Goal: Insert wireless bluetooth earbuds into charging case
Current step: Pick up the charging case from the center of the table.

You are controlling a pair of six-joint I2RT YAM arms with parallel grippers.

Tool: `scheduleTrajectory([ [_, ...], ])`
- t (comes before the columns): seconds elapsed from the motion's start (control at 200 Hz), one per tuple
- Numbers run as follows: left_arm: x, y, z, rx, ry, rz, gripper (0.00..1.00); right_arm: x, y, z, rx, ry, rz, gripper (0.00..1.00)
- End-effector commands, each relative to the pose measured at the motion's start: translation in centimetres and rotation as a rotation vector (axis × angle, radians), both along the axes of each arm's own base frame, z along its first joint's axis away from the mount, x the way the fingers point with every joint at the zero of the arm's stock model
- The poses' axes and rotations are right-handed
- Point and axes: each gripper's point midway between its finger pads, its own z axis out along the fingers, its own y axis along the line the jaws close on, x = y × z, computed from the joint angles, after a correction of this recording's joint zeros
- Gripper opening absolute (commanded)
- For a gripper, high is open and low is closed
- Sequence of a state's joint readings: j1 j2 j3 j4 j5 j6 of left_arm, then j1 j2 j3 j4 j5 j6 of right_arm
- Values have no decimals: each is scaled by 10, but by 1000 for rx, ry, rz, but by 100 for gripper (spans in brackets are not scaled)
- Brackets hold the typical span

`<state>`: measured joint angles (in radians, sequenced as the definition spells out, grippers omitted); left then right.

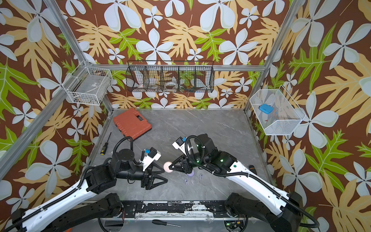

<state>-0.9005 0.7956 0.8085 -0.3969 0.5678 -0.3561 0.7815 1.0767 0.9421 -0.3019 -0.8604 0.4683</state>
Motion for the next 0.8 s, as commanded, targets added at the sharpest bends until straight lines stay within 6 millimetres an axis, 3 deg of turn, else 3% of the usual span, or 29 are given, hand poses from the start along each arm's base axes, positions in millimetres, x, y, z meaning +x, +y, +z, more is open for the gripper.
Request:
scheduleTrajectory([
  [0.0,-2,-9,9,-41,-16,-53,74,-8,4,8,38,-21,42,0],
  [0.285,4,-11,10,-54,-14,-59,64,-14,4,6,36,-29,58,0],
  [0.796,-6,-12,16,-106,0,-109,43,-14,5,10,53,-33,58,0],
])
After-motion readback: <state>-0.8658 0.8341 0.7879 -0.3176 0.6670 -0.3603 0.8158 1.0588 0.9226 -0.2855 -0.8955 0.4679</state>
